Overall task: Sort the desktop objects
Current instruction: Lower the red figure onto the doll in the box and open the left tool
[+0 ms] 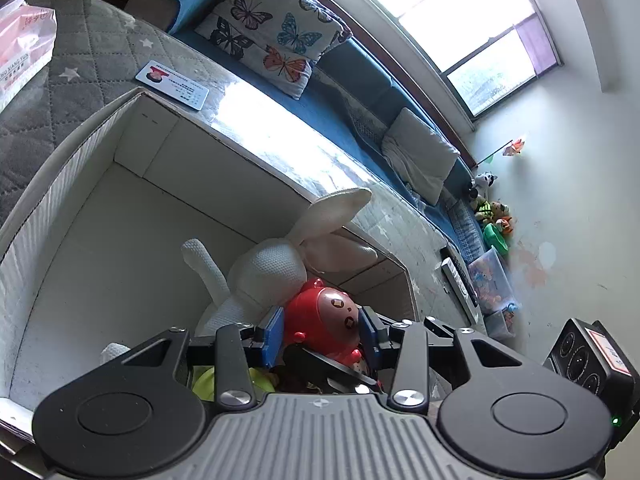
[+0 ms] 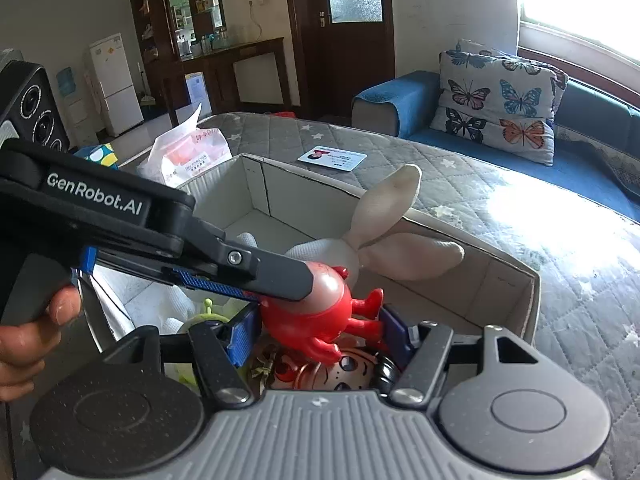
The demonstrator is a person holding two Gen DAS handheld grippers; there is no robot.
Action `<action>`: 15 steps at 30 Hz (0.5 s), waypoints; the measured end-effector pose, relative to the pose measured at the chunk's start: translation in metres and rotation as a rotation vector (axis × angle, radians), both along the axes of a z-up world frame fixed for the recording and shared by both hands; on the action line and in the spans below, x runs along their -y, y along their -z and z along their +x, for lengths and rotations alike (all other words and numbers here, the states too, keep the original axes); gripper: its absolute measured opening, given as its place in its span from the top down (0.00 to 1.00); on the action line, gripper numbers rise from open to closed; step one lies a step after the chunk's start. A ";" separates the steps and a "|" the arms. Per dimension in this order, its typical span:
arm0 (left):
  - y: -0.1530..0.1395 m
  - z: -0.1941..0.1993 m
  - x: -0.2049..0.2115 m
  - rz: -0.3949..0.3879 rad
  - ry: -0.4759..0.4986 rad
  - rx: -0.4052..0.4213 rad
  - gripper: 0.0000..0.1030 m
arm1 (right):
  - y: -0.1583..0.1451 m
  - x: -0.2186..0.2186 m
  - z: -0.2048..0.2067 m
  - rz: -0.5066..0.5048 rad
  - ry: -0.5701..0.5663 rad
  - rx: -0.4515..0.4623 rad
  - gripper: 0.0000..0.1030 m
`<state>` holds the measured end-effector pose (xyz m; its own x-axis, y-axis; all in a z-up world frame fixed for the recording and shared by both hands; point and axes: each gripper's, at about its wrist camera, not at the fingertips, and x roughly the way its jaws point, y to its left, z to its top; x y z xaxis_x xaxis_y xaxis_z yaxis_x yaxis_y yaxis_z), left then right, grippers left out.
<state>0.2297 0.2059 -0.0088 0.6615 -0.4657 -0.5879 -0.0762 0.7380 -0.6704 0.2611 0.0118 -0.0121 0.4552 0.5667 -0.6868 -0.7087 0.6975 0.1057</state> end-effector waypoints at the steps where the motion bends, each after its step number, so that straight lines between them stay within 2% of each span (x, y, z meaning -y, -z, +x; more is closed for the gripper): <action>1: -0.001 -0.001 0.001 0.006 -0.002 -0.003 0.58 | 0.000 0.001 -0.001 -0.003 0.000 0.002 0.35; 4: -0.003 -0.004 0.002 0.024 -0.009 -0.003 0.58 | -0.003 0.003 -0.006 -0.002 0.001 0.011 0.28; 15: -0.018 -0.024 0.006 0.053 -0.033 0.026 0.58 | -0.021 0.015 -0.030 0.010 0.000 0.052 0.27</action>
